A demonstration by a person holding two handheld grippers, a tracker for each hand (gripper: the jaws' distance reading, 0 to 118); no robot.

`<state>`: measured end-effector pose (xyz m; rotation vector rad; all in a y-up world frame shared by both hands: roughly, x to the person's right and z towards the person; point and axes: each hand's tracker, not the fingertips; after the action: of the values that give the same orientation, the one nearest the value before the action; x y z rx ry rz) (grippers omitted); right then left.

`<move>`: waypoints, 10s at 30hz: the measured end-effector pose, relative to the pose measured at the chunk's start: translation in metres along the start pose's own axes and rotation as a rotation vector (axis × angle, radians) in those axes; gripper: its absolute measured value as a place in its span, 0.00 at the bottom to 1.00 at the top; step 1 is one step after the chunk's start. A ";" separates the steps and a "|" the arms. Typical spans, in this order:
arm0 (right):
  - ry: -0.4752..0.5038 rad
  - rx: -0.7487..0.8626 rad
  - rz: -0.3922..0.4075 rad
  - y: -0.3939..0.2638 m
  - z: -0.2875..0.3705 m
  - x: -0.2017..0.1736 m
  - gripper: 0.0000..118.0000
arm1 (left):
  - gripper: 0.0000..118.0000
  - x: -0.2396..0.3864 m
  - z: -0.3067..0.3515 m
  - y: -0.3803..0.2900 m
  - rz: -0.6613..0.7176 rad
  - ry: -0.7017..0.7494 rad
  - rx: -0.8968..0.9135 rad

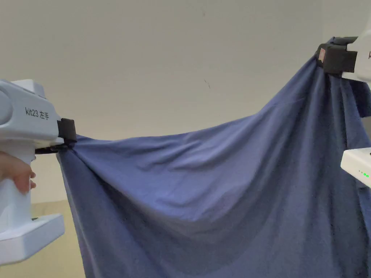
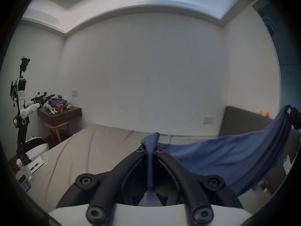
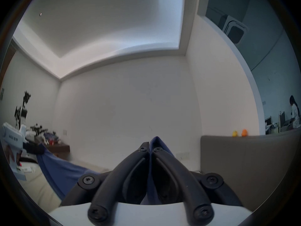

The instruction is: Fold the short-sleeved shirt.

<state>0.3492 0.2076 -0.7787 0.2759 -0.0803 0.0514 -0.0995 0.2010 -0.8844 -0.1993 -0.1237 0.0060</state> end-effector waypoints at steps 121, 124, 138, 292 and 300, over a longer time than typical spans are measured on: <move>-0.025 -0.788 -0.227 -0.217 0.389 -0.017 0.07 | 0.03 -0.075 0.220 -0.361 0.449 -0.197 -0.567; -0.028 -0.801 -0.219 -0.232 0.331 -0.014 0.07 | 0.03 -0.067 0.171 -0.342 0.368 -0.150 -0.574; -0.062 -0.772 -0.210 -0.289 0.231 -0.012 0.87 | 0.96 -0.067 0.085 -0.333 0.344 -0.086 -0.603; -0.041 -1.206 -0.052 -0.349 0.106 0.013 0.90 | 0.04 -0.005 -0.012 -0.377 -0.060 -0.084 -0.748; 0.048 -1.138 -0.164 -0.364 0.099 0.017 0.11 | 0.04 -0.003 -0.021 -0.357 -0.058 -0.101 -0.834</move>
<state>0.3816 -0.1688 -0.7807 -0.8554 -0.0296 -0.1519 -0.1020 -0.1531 -0.8348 -1.0293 -0.2288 -0.0955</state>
